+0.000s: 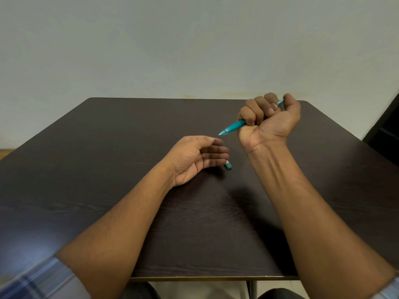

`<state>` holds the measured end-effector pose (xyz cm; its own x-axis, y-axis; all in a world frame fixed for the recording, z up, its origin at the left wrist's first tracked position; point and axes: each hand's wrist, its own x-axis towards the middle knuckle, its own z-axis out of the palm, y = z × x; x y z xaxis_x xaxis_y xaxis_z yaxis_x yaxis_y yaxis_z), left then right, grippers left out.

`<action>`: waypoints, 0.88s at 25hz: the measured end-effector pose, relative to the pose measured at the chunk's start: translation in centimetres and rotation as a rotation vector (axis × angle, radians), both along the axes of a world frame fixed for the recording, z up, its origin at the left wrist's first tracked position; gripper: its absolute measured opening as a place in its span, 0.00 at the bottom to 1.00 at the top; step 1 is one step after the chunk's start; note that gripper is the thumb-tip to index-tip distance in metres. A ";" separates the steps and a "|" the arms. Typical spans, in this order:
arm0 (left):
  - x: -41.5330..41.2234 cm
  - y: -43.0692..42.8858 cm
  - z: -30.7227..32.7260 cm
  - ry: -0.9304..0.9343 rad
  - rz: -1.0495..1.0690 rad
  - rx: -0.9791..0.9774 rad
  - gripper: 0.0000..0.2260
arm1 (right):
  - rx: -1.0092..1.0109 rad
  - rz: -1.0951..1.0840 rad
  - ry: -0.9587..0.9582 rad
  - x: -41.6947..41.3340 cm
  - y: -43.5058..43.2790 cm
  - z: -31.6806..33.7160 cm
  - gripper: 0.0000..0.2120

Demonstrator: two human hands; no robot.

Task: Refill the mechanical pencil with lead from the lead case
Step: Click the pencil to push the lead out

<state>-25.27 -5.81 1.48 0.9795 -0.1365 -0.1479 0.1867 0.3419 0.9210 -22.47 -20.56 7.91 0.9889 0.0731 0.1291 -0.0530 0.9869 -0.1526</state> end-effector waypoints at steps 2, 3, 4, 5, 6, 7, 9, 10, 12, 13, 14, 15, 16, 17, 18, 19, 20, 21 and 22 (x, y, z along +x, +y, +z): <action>0.0 0.0 0.0 -0.004 -0.001 -0.004 0.12 | -0.027 -0.012 -0.002 0.1 0.0 0.1 0.23; 0.0 0.0 0.0 -0.004 -0.001 -0.005 0.13 | -0.033 -0.017 -0.008 0.1 0.0 0.1 0.23; 0.0 -0.1 0.0 -0.005 0.001 -0.005 0.13 | -0.035 -0.021 -0.013 0.0 0.0 0.1 0.23; 0.1 -0.1 -0.1 -0.007 0.002 -0.006 0.12 | -0.034 -0.022 -0.017 0.0 0.1 0.1 0.23; 0.1 -0.1 -0.1 -0.007 0.001 -0.007 0.12 | -0.036 -0.022 -0.018 -0.1 0.2 0.0 0.23; 0.1 0.0 -0.1 -0.006 0.000 -0.007 0.12 | -0.040 -0.020 -0.016 -0.2 0.3 -0.1 0.24; 0.1 0.1 -0.2 -0.005 -0.004 -0.006 0.11 | -0.048 -0.026 -0.019 -0.2 0.3 -0.1 0.24; 0.1 0.1 -0.2 -0.007 -0.006 -0.008 0.11 | -0.056 -0.031 -0.022 -0.2 0.3 -0.1 0.23; 0.2 0.1 -0.3 -0.010 -0.012 -0.013 0.11 | -0.075 -0.042 -0.027 -0.2 0.2 0.1 0.23; 0.3 0.2 -0.3 -0.010 -0.013 -0.014 0.11 | -0.080 -0.046 -0.033 -0.2 0.2 0.1 0.22; 0.3 0.2 -0.4 -0.010 -0.014 -0.014 0.11 | -0.081 -0.048 -0.040 -0.3 0.2 0.2 0.22; 0.3 0.2 -0.4 -0.010 -0.013 -0.015 0.12 | -0.081 -0.048 -0.047 -0.4 0.3 0.2 0.22; 0.4 0.3 -0.5 -0.011 -0.014 -0.015 0.12 | -0.083 -0.045 -0.050 -0.5 0.4 0.1 0.23; 0.4 0.3 -0.5 -0.012 -0.015 -0.014 0.12 | -0.087 -0.040 -0.052 -0.6 0.5 0.0 0.23; 0.4 0.3 -0.5 -0.011 -0.016 -0.014 0.12 | -0.094 -0.036 -0.055 -0.7 0.6 0.0 0.23; 0.4 0.3 -0.6 -0.011 -0.017 -0.014 0.12 | -0.102 -0.035 -0.060 -0.7 0.7 0.0 0.23; 0.4 0.3 -0.6 -0.012 -0.017 -0.016 0.12 | -0.109 -0.036 -0.064 -0.7 0.7 0.0 0.23; 0.5 0.3 -0.6 -0.012 -0.017 -0.017 0.12 | -0.113 -0.035 -0.065 -0.7 0.7 0.0 0.23; 0.5 0.3 -0.6 -0.012 -0.017 -0.016 0.12 | -0.113 -0.036 -0.065 -0.6 0.6 0.1 0.23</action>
<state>-24.81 -5.53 0.91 0.9788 -0.1553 -0.1336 0.1814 0.3536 0.9177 -23.12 -19.94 8.00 0.9810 0.0554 0.1857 -0.0043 0.9643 -0.2649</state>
